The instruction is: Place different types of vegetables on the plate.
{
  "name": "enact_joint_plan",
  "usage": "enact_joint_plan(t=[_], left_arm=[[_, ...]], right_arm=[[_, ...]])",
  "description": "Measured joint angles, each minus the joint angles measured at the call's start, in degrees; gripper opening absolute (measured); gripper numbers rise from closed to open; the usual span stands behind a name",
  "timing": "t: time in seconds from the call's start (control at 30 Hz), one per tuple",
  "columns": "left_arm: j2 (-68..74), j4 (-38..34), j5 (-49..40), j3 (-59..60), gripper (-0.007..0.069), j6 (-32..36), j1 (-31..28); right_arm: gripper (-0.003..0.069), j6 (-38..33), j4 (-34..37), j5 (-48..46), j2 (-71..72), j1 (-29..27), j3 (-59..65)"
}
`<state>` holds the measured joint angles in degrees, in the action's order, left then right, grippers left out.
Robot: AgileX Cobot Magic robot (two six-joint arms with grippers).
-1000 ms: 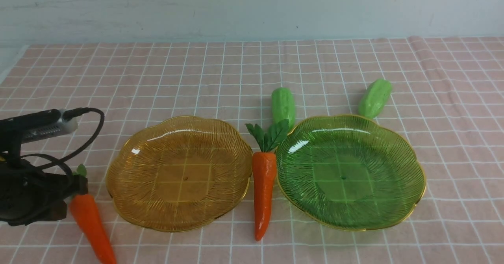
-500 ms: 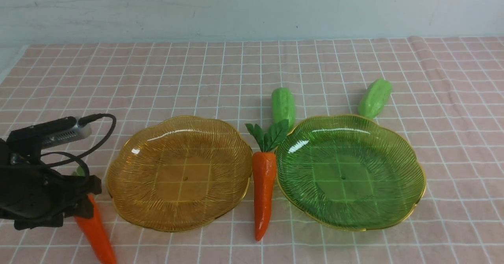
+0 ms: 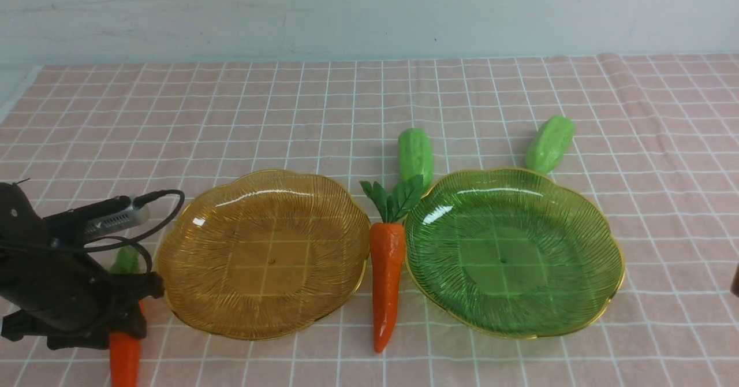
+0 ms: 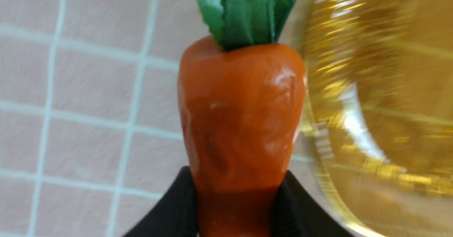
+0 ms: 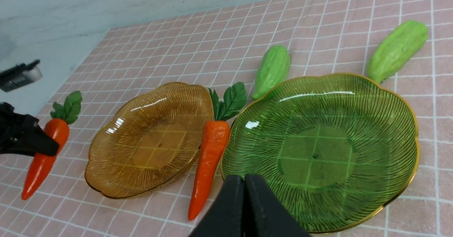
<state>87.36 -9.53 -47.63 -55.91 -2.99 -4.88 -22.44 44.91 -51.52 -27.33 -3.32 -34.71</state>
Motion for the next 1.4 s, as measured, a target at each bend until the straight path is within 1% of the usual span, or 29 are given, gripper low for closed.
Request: enact_joint_plan(t=[0.07,0.13,0.17,0.23,0.33,0.4,0.47,0.5,0.53,0.6,0.67,0.77,0.83,0.9,0.93,1.0,1.03,1.13,1.2,1.4], left_arm=[[-2.32,-3.09,0.67,-1.72,0.0200,2.13,4.31],[-2.62,-5.37,3.45,-2.08,0.0200,3.92,8.13],[-2.15,-6.30,6.14,-2.12,0.0201,5.07,10.79],[-1.14,-6.65,10.17,-2.12,0.0212,6.23,13.92],[1.42,-7.08,15.90,-2.26,0.0279,6.58,16.41],[3.33,-7.25,16.69,-2.91,0.0364,6.58,16.67],[4.50,-7.57,15.30,-3.94,0.0456,6.58,16.69],[4.59,-7.70,14.12,-4.48,0.0489,6.58,16.84],[4.59,-8.03,12.67,-5.10,0.0509,6.58,16.96],[4.29,-9.55,8.96,-6.53,0.0512,6.58,17.73],[3.37,-11.45,5.96,-6.98,0.0449,6.65,20.07],[2.56,-12.20,4.48,-6.98,0.0310,7.29,25.13],[2.57,-12.49,4.48,-6.98,0.0172,7.48,29.24],[3.37,-12.83,4.66,-6.98,0.0047,7.07,34.75],[4.14,-12.96,5.05,-6.98,0.0022,6.55,36.84],[6.48,-12.96,6.55,-6.98,0.0012,4.94,39.57],[8.16,-12.98,7.71,-6.98,0.0024,4.20,40.41],[12.31,-12.93,10.02,-6.98,0.0102,3.61,40.75],[14.74,-12.93,11.27,-6.98,0.0210,3.55,40.87],[17.52,-12.93,13.76,-6.98,0.0394,3.55,41.01]], right_arm=[[-0.0015,0.00,0.17,0.70,-0.11,0.00,0.00],[-0.0015,0.00,0.31,1.39,-0.11,0.00,0.00],[-0.0015,0.00,0.31,1.69,-0.11,0.00,0.00],[-0.0015,0.00,0.31,2.22,-0.11,0.00,0.00],[-0.0015,0.00,0.31,2.36,-0.11,0.00,0.00],[-0.0015,-0.07,0.31,2.36,-0.11,0.00,0.00],[-0.0015,-0.24,0.31,2.30,-0.11,0.00,0.00],[-0.0015,-0.24,0.34,2.30,-0.11,0.00,0.00],[-0.0015,-0.24,0.34,2.30,-0.11,0.00,0.00],[-0.0015,-0.24,0.34,2.25,-0.11,0.00,0.00],[-0.0015,-0.24,0.34,2.19,-0.11,0.00,0.00],[-0.0015,-0.31,0.34,2.15,-0.11,0.00,0.00],[-0.0015,-0.37,0.34,2.15,-0.11,0.00,0.00],[-0.0015,-0.40,0.34,2.15,-0.11,0.00,0.00],[-0.0015,-0.40,0.34,2.15,-0.11,0.00,0.00],[-0.0015,-0.40,0.34,2.15,-0.11,0.00,0.00],[-0.0015,-0.40,0.34,2.15,-0.11,0.00,0.00],[-0.0015,-0.40,0.34,2.02,-0.11,0.00,0.00],[-0.0015,-0.40,0.34,1.85,-0.11,0.00,0.00],[-0.0015,-0.40,0.34,1.71,-0.11,0.00,0.00]])
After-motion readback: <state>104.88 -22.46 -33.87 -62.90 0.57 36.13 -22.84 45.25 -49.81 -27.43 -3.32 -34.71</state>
